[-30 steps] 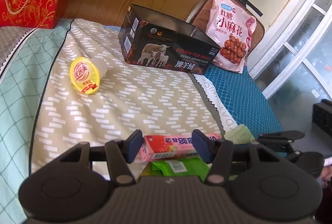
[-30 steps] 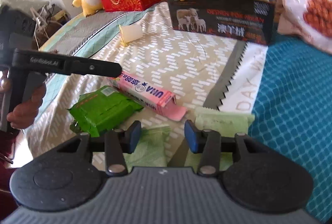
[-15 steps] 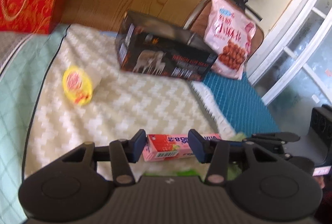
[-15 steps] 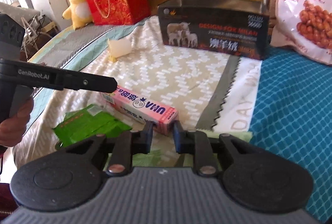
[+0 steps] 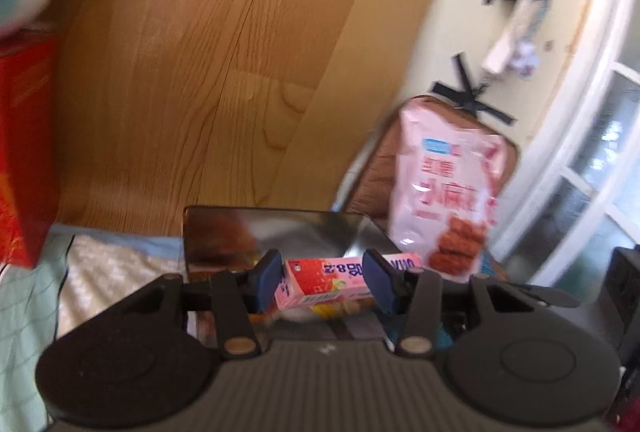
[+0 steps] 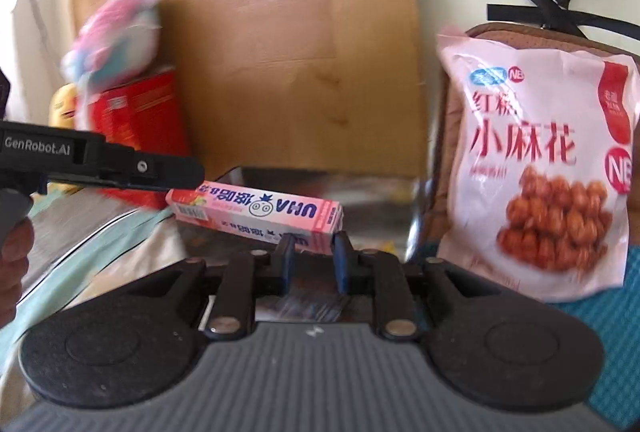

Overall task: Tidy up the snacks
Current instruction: 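Carry the pink gum box over the black tin box and open the left gripper, then grasp the yellow-lidded cup with the left gripper, release into black box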

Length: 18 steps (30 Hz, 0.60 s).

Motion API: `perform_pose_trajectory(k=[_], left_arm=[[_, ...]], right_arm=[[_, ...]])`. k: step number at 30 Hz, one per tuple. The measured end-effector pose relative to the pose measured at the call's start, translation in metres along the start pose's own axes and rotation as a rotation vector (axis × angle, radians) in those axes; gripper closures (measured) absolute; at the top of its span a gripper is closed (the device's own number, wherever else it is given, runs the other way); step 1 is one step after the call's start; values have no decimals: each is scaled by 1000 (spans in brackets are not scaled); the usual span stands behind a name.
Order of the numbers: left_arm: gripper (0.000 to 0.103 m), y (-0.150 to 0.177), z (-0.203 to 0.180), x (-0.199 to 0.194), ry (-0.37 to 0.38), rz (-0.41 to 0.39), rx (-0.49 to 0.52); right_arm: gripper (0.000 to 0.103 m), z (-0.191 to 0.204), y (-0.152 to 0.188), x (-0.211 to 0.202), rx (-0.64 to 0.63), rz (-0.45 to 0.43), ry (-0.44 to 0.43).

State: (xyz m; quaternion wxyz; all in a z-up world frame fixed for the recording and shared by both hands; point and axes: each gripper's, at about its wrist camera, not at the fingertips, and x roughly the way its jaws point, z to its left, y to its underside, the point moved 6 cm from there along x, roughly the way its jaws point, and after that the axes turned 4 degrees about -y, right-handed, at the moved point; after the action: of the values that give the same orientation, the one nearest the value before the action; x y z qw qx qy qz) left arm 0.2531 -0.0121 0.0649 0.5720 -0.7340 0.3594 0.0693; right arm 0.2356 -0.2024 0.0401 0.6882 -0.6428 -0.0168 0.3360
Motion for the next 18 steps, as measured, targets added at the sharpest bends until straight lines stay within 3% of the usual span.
perform_pose_trajectory(k=[6,11,14,15,18], left_arm=[[59,5,9,48,-22,68,-16],[54,3,25,-10,36,-5,-15],[52,9,60,-61,-8,-57,-50],[52,15,76,-77,-37,-59,-76],[52,39,118,-104,-120,-25,-171]], right_arm=[[64,-18,4,31,-13,9,69],[62,-8,10,5,-16,-22,81],[60,5,19,-13,29,1,-24],[55,13,23,-17,40,24,-68],[48,44,41,-13,61,144,-208]])
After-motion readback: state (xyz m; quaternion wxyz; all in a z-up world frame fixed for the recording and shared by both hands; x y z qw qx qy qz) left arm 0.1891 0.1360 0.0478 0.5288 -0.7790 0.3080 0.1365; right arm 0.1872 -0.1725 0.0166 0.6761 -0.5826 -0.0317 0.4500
